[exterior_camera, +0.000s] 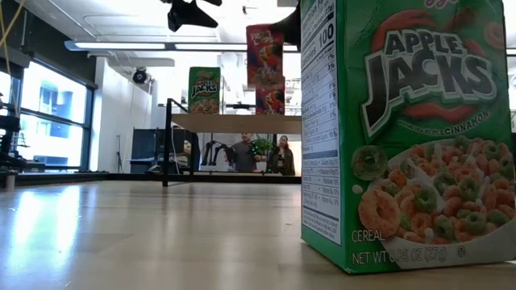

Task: Stack cereal on shelf
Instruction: Put the top red cereal box on the shelf aligned with the other red cereal box

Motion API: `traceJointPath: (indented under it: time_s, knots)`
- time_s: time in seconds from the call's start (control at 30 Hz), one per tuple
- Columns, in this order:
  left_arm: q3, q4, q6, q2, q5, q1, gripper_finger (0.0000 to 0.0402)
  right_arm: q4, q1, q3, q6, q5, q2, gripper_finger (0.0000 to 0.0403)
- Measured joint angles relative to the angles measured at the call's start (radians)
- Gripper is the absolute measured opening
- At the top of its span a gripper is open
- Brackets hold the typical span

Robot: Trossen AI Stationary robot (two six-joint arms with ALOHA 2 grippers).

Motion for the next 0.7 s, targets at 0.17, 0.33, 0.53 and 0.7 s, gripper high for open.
traceJointPath:
  time_s: [0.17,0.33,0.53,0.7]
  knots:
    - [0.000,-0.001,0.000,0.000,0.001,0.015,0.0248,0.046,0.000,-0.040,0.009,0.028,0.000,0.0156]
    - [0.000,-0.001,0.000,0.000,0.002,0.027,0.0248,0.042,0.000,-0.046,-0.003,0.110,0.000,0.0156]
    - [0.000,-0.001,0.000,0.000,0.002,0.027,0.0248,0.043,0.013,-0.046,0.035,0.131,0.000,0.0156]
    - [0.000,0.000,0.000,0.000,0.002,0.027,0.0248,0.048,0.067,-0.046,0.078,0.274,0.000,0.0156]
